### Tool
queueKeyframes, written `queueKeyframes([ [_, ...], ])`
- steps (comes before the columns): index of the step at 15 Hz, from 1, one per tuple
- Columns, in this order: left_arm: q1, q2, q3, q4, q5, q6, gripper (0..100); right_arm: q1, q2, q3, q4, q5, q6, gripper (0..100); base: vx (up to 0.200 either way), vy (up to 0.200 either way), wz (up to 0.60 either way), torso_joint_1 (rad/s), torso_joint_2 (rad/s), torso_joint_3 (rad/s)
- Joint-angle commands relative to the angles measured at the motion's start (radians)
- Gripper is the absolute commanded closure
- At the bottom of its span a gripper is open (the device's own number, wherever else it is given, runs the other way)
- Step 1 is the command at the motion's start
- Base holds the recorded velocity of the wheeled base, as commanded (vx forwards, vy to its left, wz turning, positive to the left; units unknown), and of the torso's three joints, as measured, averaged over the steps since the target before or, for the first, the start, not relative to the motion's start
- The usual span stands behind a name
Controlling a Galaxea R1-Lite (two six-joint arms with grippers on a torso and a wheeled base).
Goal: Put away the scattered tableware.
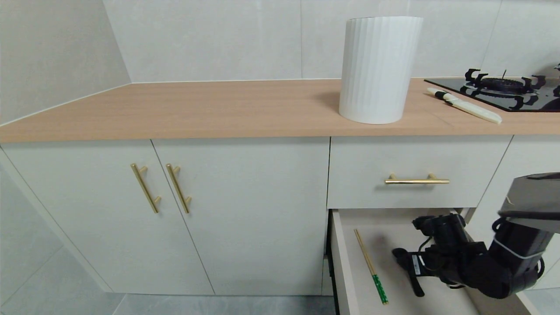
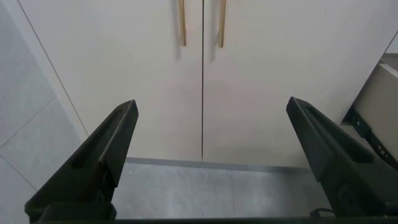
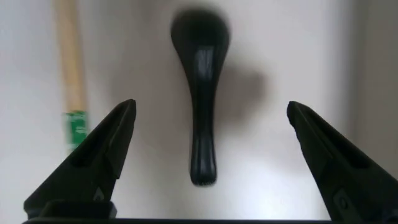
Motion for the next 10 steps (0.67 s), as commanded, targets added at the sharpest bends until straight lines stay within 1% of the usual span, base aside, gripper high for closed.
queueKeyframes([
  [1,0.0,0.0,0.0,-0.001,0.0,-0.001,0,-0.002,-0.29,0.076,0.09,0.006,-0.004,0,0.0,0.0,0.0,0.0,0.0,0.0],
  [3,0.0,0.0,0.0,-0.001,0.0,0.0,0,0.003,-0.474,0.159,0.202,0.009,0.001,0,0.0,0.0,0.0,0.0,0.0,0.0],
  [5,0.0,0.0,0.0,-0.001,0.0,0.0,0,0.003,-0.576,0.203,0.246,0.017,0.001,0,0.0,0.0,0.0,0.0,0.0,0.0],
  [8,0.0,0.0,0.0,-0.001,0.0,-0.001,0,0.016,-0.675,0.231,0.351,0.029,0.0,0,0.0,0.0,0.0,0.0,0.0,0.0],
  [10,0.0,0.0,0.0,-0.001,0.0,0.005,0,0.026,-0.704,0.233,0.381,0.061,0.0,0,0.0,0.0,0.0,0.0,0.0,0.0],
])
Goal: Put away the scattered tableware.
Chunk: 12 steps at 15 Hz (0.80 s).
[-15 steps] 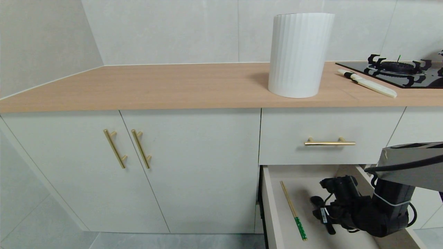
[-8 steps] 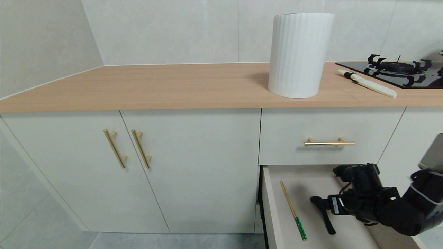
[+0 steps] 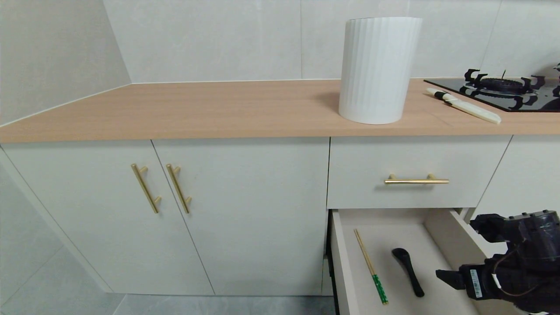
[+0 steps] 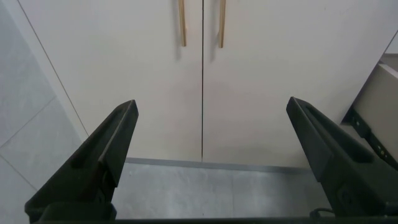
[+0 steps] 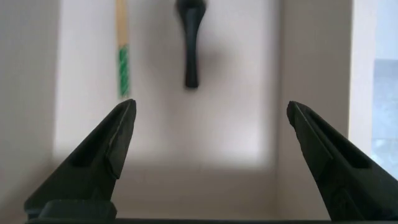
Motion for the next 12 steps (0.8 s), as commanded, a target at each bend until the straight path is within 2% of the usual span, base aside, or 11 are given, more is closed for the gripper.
queueKeyframes([
  [1,0.0,0.0,0.0,0.0,0.0,-0.003,0,0.032,-0.092,0.012,0.018,0.007,-0.001,0,0.0,0.0,0.0,0.0,0.0,0.0],
  [3,0.0,0.0,0.0,0.0,0.0,-0.005,0,0.075,-0.146,0.016,0.073,0.008,-0.004,0,0.0,0.0,0.0,0.0,0.0,0.0],
  [6,0.0,0.0,0.0,0.0,0.0,-0.006,0,0.145,-0.225,0.014,0.156,0.007,-0.006,0,-0.2,0.0,0.0,0.002,0.01,0.006],
  [8,0.0,0.0,0.0,0.0,0.0,-0.006,0,0.148,-0.262,0.02,0.171,0.013,-0.027,0,-0.2,0.0,0.0,0.0,0.0,0.002],
  [12,0.0,0.0,0.0,0.0,0.0,-0.005,0,0.175,-0.331,0.077,0.228,0.105,-0.153,0,-0.2,0.0,0.0,0.0,0.0,0.004],
])
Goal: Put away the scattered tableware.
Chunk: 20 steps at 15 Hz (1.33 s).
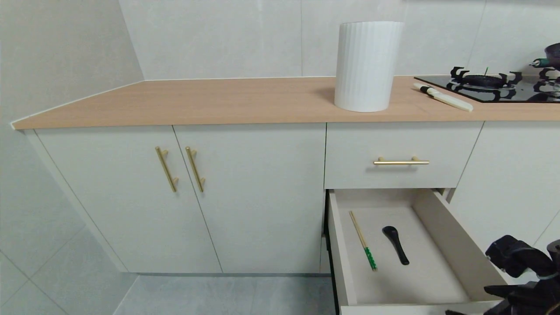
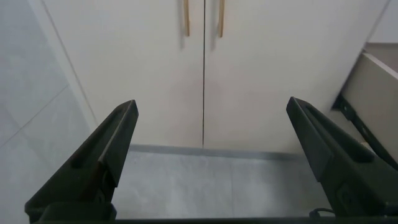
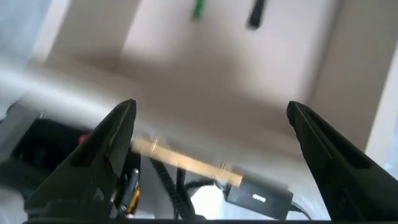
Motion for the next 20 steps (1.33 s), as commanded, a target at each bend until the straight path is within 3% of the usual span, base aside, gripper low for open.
queueKeyframes([
  [1,0.0,0.0,0.0,-0.001,0.0,-0.002,0,0.037,-0.054,0.017,0.063,0.009,-0.017,0,0.0,0.0,0.0,0.0,0.0,0.0],
  [3,0.0,0.0,0.0,-0.001,0.0,0.0,0,0.074,-0.075,0.034,0.118,0.046,-0.097,0,0.0,0.0,0.0,0.0,0.0,0.0],
  [6,0.0,0.0,0.0,-0.001,0.0,0.0,0,0.075,0.022,0.025,0.118,0.044,-0.094,0,0.0,0.0,0.0,0.0,0.0,0.0],
  [9,0.0,0.0,0.0,-0.001,0.0,0.0,0,0.075,0.172,-0.036,0.1,0.015,0.069,0,0.0,0.0,0.0,0.0,0.0,0.0],
  [12,0.0,0.0,0.0,-0.001,0.0,0.0,0,0.075,0.279,-0.11,0.098,-0.094,0.218,0,0.0,0.0,0.0,0.0,0.0,0.0],
  [20,0.0,0.0,0.0,-0.001,0.0,0.0,0,0.07,0.453,-0.124,-0.112,-0.223,0.276,0,0.0,0.0,0.0,0.0,0.0,0.0],
])
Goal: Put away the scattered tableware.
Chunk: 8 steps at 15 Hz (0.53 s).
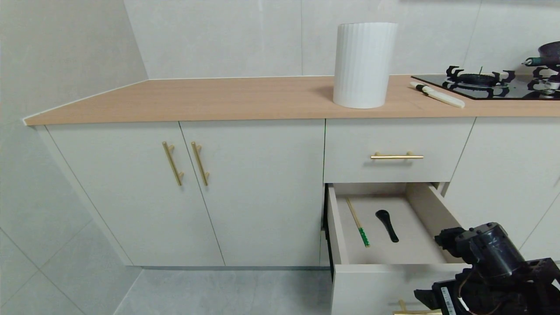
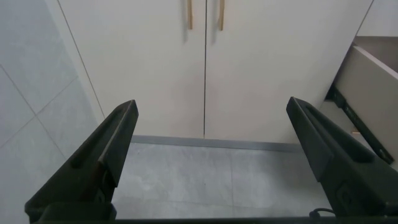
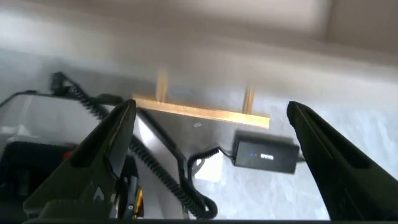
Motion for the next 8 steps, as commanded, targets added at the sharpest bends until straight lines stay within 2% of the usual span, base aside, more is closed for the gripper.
queueKeyframes([
  [1,0.0,0.0,0.0,-0.001,0.001,0.0,0,0.0,0.082,-0.028,-0.039,-0.016,0.027,0,0.0,0.0,0.0,0.0,0.0,0.0],
  [6,0.0,0.0,0.0,-0.001,0.001,0.0,0,-0.031,0.194,-0.16,-0.059,-0.03,0.027,0,0.0,0.0,0.0,0.0,0.0,0.0],
  [8,0.0,0.0,0.0,-0.001,0.001,0.0,0,-0.086,0.277,-0.275,-0.059,-0.027,0.014,0,0.0,0.0,0.0,0.0,0.0,0.0],
])
